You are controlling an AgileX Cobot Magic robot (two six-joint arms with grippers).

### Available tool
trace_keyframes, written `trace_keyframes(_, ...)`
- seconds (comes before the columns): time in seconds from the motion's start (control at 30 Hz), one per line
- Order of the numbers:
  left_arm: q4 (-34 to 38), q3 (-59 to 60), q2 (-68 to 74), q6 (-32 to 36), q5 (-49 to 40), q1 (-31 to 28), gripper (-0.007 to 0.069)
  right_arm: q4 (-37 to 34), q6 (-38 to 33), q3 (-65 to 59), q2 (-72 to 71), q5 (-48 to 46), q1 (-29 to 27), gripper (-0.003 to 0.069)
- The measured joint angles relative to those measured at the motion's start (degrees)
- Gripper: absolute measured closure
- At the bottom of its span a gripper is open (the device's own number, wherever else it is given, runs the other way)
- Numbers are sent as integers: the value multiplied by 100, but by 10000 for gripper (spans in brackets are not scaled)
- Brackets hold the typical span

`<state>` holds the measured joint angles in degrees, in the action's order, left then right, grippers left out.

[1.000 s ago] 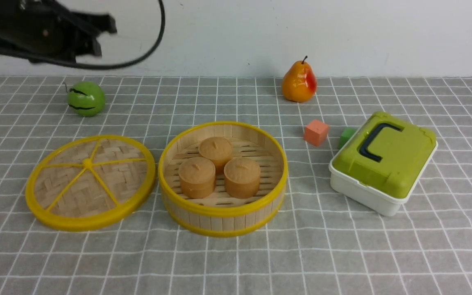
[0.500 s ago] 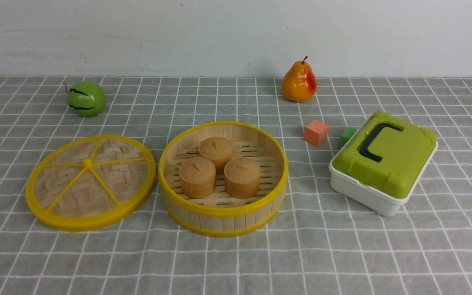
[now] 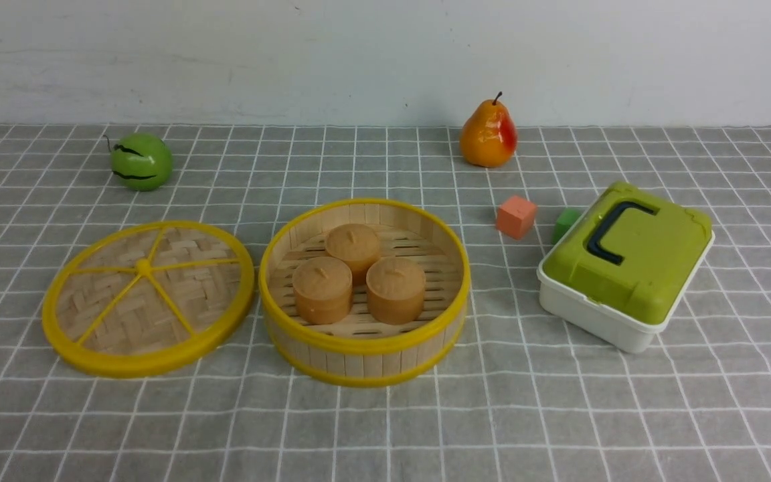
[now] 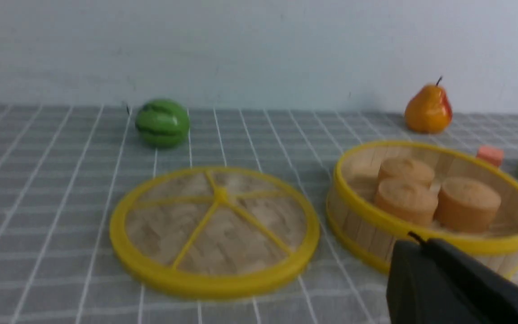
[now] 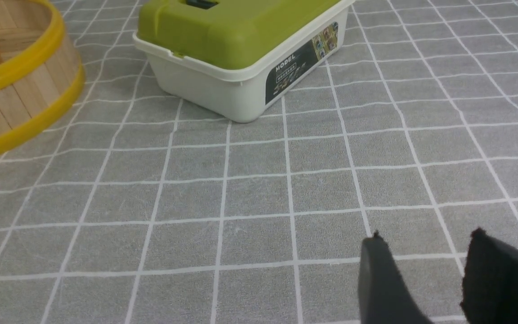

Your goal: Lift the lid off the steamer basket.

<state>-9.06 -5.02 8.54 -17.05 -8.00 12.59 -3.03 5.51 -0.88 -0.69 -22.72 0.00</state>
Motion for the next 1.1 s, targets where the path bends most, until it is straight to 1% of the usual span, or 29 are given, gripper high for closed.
trace_keyframes(0.13, 25, 610, 0, -55, -127, 0, 637, 0, 0, 0, 0, 0, 0, 418)
trace_keyframes(0.23, 25, 640, 0, -55, -741, 0, 637, 0, 0, 0, 0, 0, 0, 418)
trace_keyframes(0.27, 18, 640, 0, -55, -789, 0, 637, 0, 0, 0, 0, 0, 0, 418)
trace_keyframes(0.3, -54, 652, 0, 13, -1165, 0, 637, 0, 0, 0, 0, 0, 0, 418)
trace_keyframes(0.4, -194, 684, -92, 102, -1453, 0, 637, 0, 0, 0, 0, 0, -2, 418)
trace_keyframes(0.47, -209, 682, -302, 121, -1469, -75, 637, 0, 0, 0, 0, 0, 0, 418)
trace_keyframes(0.6, -58, 682, -622, 106, -1469, -402, 637, 0, 0, 0, 0, 0, 0, 418)
trace_keyframes(0.63, 99, 682, -801, 90, -1462, -665, 637, 0, 0, 0, 0, 0, 0, 418)
trace_keyframes(0.67, 191, 682, -868, 82, -1445, -803, 637, 0, 0, 0, 0, 0, 0, 418)
trace_keyframes(0.77, 350, 685, -917, 78, -1407, -1024, 637, 0, 0, 0, 0, 0, 0, 418)
trace_keyframes(0.93, 449, 685, -922, 78, -1402, -1019, 637, 0, 0, 0, 0, 0, 0, 418)
trace_keyframes(1.1, 718, 685, -922, 102, -1407, -942, 637, 0, 0, 0, 0, 0, 0, 418)
